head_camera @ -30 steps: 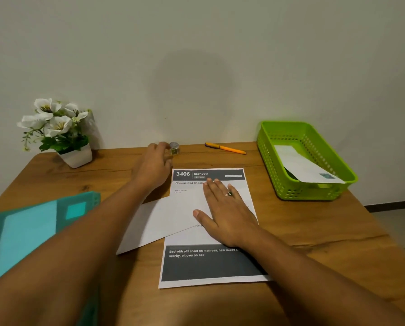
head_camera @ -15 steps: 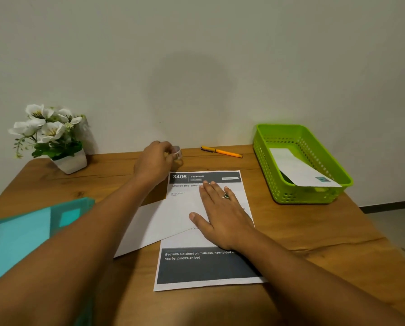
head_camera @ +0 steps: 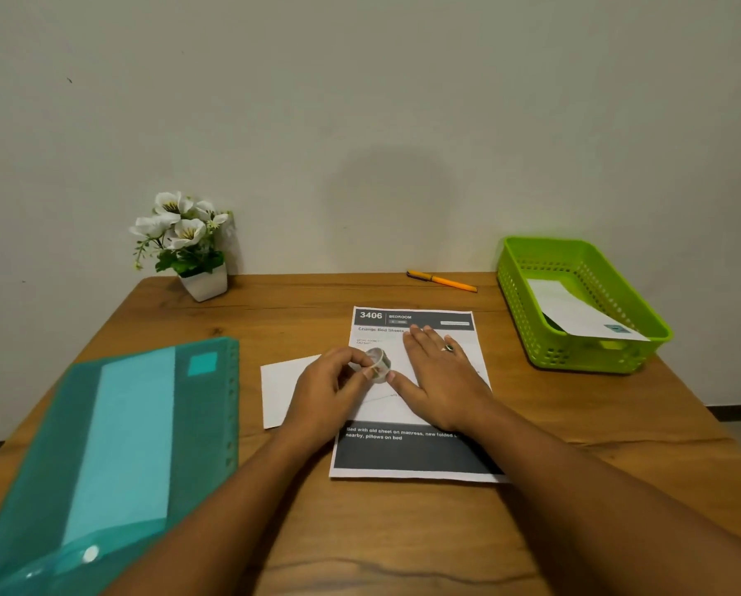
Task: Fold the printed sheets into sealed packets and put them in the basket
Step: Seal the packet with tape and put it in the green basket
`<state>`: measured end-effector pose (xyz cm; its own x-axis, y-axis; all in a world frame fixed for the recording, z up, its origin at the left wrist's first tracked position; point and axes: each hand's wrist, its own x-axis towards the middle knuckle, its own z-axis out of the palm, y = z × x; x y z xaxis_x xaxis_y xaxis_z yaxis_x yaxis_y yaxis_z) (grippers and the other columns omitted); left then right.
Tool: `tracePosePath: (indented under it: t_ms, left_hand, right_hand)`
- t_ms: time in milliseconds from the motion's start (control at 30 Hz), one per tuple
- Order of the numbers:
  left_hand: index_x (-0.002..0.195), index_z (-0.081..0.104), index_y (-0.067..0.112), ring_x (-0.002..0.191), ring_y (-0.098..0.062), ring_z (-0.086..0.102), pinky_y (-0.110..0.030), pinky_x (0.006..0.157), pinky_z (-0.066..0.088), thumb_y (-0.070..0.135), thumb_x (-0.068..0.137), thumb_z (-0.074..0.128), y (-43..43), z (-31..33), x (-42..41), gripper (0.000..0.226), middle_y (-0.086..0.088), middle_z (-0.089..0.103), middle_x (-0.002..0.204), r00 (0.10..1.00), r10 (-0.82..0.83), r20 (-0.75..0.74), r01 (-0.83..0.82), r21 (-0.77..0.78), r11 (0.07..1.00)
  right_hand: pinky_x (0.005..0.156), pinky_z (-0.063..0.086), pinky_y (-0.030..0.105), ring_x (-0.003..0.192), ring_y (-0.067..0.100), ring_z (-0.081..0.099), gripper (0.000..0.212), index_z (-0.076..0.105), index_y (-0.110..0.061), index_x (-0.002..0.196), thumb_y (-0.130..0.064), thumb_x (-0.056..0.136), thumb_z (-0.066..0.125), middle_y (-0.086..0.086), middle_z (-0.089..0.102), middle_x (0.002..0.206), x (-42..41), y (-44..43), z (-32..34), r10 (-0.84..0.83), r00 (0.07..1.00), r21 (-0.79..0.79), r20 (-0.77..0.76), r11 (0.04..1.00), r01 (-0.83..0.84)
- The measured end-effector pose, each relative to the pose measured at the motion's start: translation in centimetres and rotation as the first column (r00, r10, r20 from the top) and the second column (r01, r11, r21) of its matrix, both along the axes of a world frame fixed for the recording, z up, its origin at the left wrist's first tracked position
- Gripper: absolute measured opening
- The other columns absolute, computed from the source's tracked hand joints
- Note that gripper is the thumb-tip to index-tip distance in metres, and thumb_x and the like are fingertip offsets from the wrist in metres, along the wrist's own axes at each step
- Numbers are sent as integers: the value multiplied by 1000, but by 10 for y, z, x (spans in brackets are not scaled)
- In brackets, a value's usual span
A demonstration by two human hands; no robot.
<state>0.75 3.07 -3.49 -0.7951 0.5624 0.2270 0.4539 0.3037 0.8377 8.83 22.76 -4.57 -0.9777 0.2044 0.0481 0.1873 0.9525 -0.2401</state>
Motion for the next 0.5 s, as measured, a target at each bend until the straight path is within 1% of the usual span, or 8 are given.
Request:
tracePosePath:
  t_ms: [67,100,167,200,267,333,400,500]
  left_hand:
    - [93,71,30,79,-6,61,-17,63,43,30,95,71,0,0,1,2,13,69,94,1000,-3,-17,3,11,1000]
    - [92,71,30,78,-6,61,-17,62,43,29,95,71,0,0,1,3,14,68,94,1000,-3,-21,3,7,1000]
    - [91,70,31,77,-7,60,-17,62,42,27,94,70,-1,-1,0,5,14,68,92,999,2,-34,-2,-15,1000]
    - [91,69,31,77,-7,60,-17,62,41,26,94,70,0,-2,0,6,15,68,92,999,6,-42,-7,-27,1000]
    - [90,69,30,79,-6,60,-19,64,42,25,93,71,-1,-4,0,6,16,67,92,998,15,-54,-17,-36,999]
    - [89,69,29,79,-5,61,-22,65,43,27,92,73,0,-4,0,5,16,67,91,998,16,-59,-18,-32,999]
    - [87,69,29,79,-6,62,-25,65,47,34,90,75,0,-4,1,9,14,67,89,998,12,-63,-13,-27,1000]
    - [85,69,27,78,-8,63,-28,67,51,40,89,77,0,-5,1,16,13,67,87,998,11,-55,-11,-9,1000]
  right_hand:
    - [128,16,45,159,25,15,80,30,-16,160,-68,100,35,6,23,171,2,0,1,-22,997,-43,-73,999,19]
    - [124,26,45,154,25,26,74,41,-17,153,-66,98,42,6,35,165,4,-1,2,-21,992,-47,-123,999,15]
    - [109,41,42,133,23,48,54,58,-19,132,-59,95,55,2,58,141,8,-3,3,5,970,-32,-241,999,-13]
    - [103,44,41,122,21,54,46,62,-19,123,-55,94,59,-1,63,128,10,-4,4,15,958,-29,-286,999,-24]
    - [94,46,39,108,21,59,35,66,-20,114,-49,93,63,-4,68,114,13,-6,6,26,944,-35,-329,999,-39]
    - [91,47,39,101,20,62,28,68,-21,110,-43,93,65,-5,70,108,14,-8,8,47,943,-37,-330,997,-63]
    - [90,49,39,99,17,62,22,69,-23,108,-38,93,66,-7,71,106,12,-14,11,51,947,-79,-316,994,-80]
    - [91,49,38,103,15,61,18,71,-26,108,-34,91,69,-10,72,108,7,-24,16,-16,958,-221,-287,974,-50]
